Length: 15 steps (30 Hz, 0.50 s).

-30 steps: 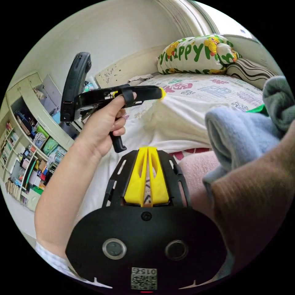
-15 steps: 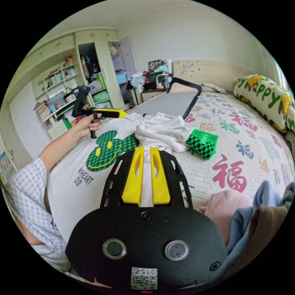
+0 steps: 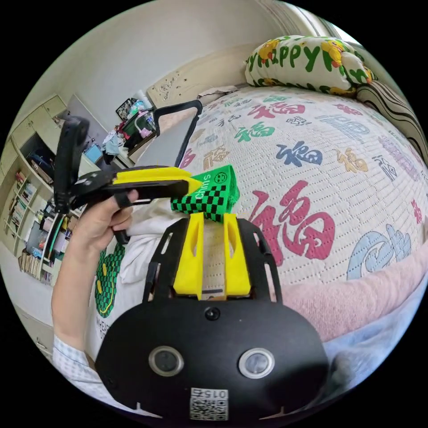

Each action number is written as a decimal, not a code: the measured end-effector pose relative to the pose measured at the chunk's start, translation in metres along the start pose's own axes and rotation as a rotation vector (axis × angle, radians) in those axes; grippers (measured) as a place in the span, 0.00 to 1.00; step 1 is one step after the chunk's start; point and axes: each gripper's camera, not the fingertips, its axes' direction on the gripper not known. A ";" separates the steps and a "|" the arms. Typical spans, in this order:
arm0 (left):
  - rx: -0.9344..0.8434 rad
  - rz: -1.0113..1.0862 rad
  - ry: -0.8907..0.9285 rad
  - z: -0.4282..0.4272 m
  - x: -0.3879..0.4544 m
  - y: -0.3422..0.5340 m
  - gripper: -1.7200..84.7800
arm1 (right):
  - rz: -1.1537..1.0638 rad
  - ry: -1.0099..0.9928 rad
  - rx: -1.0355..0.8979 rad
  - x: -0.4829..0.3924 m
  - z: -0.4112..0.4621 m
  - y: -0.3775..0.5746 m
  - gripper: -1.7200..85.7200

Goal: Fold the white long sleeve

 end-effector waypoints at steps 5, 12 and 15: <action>0.067 -0.049 0.082 -0.012 -0.012 0.020 0.06 | -0.092 -0.049 0.048 -0.014 -0.013 0.008 0.01; 0.473 -0.016 0.168 -0.145 -0.017 0.147 0.04 | -0.332 -0.179 0.303 -0.074 -0.091 0.030 0.01; 0.649 -0.017 0.187 -0.218 -0.012 0.254 0.05 | -0.585 -0.213 0.331 -0.145 -0.141 0.048 0.02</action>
